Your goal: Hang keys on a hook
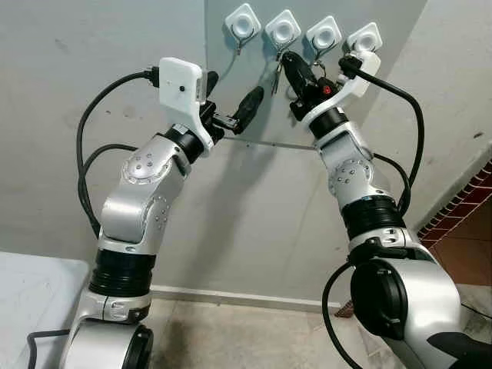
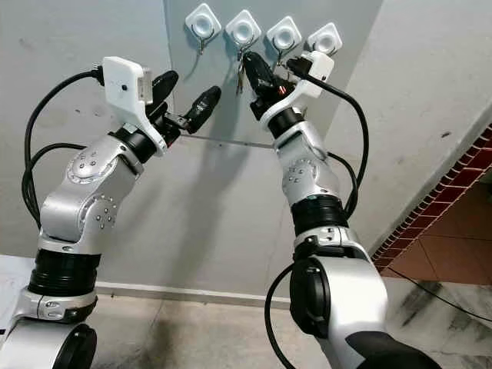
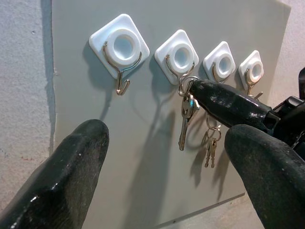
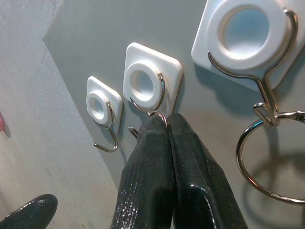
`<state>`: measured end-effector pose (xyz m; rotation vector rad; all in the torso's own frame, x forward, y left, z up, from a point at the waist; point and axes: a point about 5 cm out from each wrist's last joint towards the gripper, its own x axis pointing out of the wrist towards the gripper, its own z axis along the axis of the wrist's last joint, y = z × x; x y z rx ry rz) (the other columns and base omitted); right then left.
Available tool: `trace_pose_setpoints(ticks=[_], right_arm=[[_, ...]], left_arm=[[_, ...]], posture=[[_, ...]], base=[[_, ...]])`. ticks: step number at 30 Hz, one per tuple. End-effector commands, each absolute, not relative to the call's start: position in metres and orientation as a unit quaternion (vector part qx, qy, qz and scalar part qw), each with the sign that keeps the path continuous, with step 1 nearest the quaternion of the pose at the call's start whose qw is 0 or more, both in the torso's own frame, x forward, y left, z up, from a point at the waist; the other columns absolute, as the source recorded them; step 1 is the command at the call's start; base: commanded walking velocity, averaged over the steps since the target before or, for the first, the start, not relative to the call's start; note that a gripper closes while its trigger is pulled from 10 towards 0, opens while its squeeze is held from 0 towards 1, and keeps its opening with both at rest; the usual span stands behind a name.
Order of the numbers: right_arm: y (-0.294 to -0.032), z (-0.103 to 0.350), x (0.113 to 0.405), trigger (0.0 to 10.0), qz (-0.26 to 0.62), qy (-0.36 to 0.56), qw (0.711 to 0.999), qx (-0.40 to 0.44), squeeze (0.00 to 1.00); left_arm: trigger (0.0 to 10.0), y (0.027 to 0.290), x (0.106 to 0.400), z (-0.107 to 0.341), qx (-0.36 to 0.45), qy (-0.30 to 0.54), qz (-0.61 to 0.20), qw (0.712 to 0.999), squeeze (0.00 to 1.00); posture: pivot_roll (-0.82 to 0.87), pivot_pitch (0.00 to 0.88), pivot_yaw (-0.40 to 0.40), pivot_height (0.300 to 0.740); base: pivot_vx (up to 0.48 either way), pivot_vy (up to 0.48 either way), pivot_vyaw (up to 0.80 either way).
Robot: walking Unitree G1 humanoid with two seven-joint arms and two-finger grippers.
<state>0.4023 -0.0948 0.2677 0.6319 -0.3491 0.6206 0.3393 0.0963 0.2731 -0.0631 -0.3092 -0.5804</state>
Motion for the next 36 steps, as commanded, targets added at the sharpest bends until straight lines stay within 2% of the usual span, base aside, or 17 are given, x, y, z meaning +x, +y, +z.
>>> trace_pose_setpoints(ticks=[1,4,11,15,26,36], right_arm=[[-0.097,0.280,0.401,10.0,0.303,-0.192,0.886,0.293,0.00],[-0.098,0.276,0.401,10.0,0.303,-0.188,0.888,0.292,0.00],[-0.103,0.255,0.403,10.0,0.268,-0.150,0.915,0.264,0.00],[-0.103,0.251,0.401,10.0,0.275,-0.150,0.911,0.266,0.00],[-0.094,0.270,0.389,10.0,0.351,-0.207,0.868,0.285,0.00],[-0.094,0.276,0.396,10.0,0.324,-0.192,0.878,0.294,0.00]], left_arm=[[10.0,0.092,0.336,0.285,-0.026,-0.170,-0.297,0.939,0.00],[10.0,0.092,0.336,0.286,-0.026,-0.171,-0.297,0.939,0.00],[10.0,0.093,0.337,0.287,-0.028,-0.171,-0.296,0.939,0.00],[10.0,0.093,0.337,0.287,-0.028,-0.172,-0.297,0.939,0.00],[10.0,0.093,0.338,0.288,-0.028,-0.173,-0.298,0.938,0.00],[10.0,0.093,0.338,0.289,-0.026,-0.175,-0.298,0.938,0.00]], posture=[[0.02,0.023,-0.080,0.715],[0.02,0.023,-0.080,0.715],[0.02,0.025,-0.077,0.715],[0.02,0.025,-0.076,0.715],[0.02,0.022,-0.073,0.715],[0.02,0.019,-0.075,0.715]], base=[[0.000,0.000,0.00],[0.000,0.000,0.00],[0.000,0.000,0.00],[0.000,0.000,0.00],[0.000,0.000,0.00],[0.000,0.000,0.00]])
